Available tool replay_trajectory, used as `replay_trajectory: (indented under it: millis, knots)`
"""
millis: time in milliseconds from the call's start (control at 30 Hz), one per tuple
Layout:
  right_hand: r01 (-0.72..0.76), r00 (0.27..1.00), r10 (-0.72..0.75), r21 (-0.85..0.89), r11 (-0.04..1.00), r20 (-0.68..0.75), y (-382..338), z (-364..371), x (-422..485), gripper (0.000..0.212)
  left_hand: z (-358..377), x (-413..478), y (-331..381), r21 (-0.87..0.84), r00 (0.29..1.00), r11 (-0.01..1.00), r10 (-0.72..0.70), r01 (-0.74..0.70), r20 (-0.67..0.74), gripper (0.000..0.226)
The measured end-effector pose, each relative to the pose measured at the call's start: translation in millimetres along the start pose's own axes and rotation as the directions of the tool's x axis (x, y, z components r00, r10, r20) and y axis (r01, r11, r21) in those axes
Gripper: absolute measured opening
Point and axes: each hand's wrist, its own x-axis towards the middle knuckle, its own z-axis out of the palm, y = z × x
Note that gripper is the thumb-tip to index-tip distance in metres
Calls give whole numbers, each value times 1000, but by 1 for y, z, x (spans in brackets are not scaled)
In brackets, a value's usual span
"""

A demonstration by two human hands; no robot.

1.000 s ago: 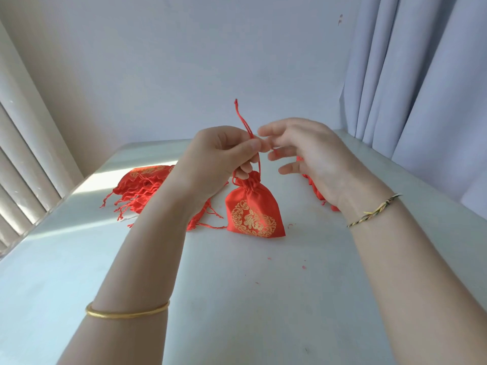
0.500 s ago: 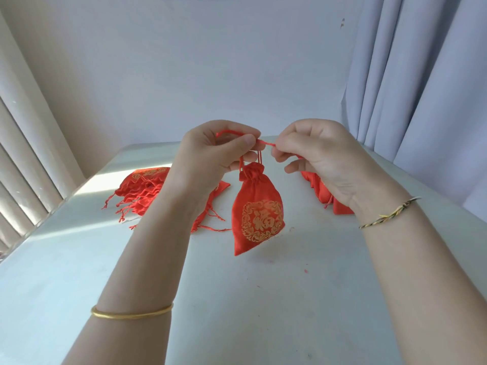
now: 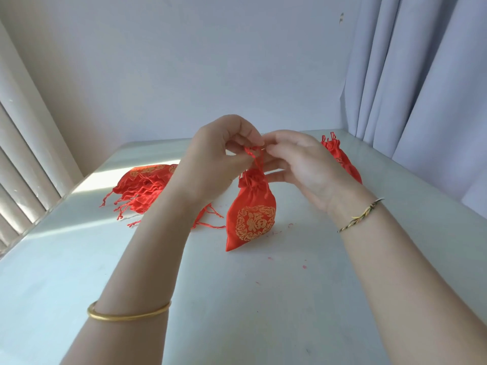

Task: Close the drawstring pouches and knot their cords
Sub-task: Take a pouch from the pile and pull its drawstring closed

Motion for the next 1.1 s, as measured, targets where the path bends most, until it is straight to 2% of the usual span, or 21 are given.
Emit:
replay_trajectory:
  millis: [133,300,467,667,833,967,1100]
  knots:
    - [-43,999,40,72,996,33,4,1,1,22,7,1,-4,176,989,979,123,-106,-87,30]
    - [-67,995,57,112,992,88,6,1,0,17,11,0,-10,214,967,964,194,-158,-163,26]
    - [-79,995,69,145,986,74,9,1,1,17,10,0,-11,100,974,992,98,-79,-202,24]
    - [-83,996,86,167,982,-15,8,-2,3,30,1,1,-18,111,981,994,27,-5,-193,15]
    - [-100,983,125,179,979,-131,10,-8,4,33,-11,-1,-21,175,989,980,-67,90,-130,14]
    - [-111,977,143,201,973,-155,11,-12,4,33,-17,-2,-23,290,991,948,-122,134,-58,15]
    - [-106,957,148,177,979,-250,15,-17,5,32,-25,-3,-23,375,979,909,-201,181,16,23]
